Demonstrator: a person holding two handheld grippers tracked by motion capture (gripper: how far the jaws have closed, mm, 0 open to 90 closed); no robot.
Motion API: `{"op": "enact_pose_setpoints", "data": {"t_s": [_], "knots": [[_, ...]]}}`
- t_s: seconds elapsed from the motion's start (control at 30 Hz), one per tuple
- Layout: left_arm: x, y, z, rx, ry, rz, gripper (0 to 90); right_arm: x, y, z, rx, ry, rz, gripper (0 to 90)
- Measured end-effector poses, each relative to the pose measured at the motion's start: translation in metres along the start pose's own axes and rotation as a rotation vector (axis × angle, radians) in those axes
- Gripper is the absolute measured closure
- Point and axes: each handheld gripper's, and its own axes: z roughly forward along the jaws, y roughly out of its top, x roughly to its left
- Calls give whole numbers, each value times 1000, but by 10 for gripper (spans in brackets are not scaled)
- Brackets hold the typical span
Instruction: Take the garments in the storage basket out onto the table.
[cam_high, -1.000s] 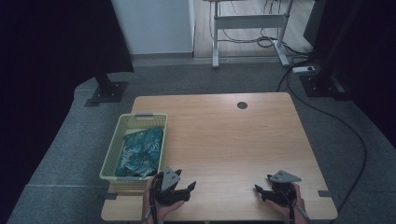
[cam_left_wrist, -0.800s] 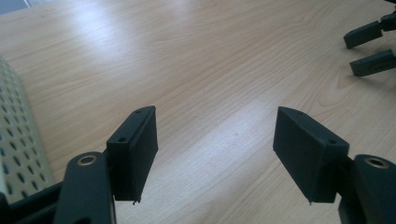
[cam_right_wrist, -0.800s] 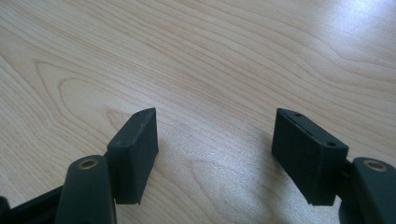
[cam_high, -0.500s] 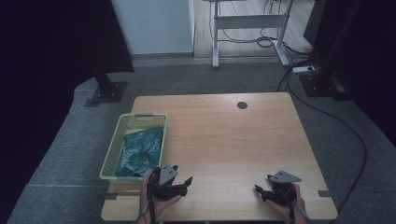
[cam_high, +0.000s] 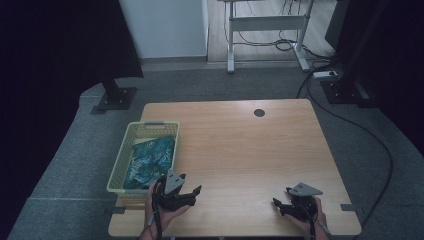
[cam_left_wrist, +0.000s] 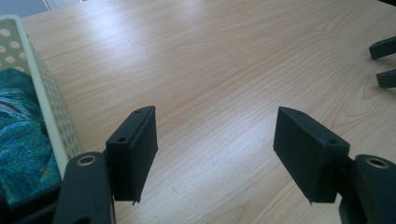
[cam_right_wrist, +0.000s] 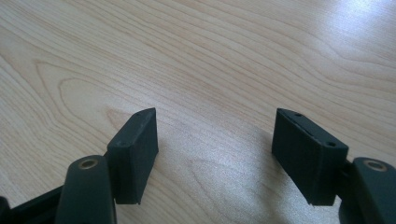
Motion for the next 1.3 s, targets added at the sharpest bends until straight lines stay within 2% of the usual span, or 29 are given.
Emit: {"op": "enact_pose_setpoints", "data": {"t_s": [0.37, 1.3], "knots": [[8, 4, -3, 0, 11, -5, 305, 0, 0, 0, 0, 0, 0, 311], [28, 1, -5, 18, 35, -37, 307, 0, 0, 0, 0, 0, 0, 311]]}}
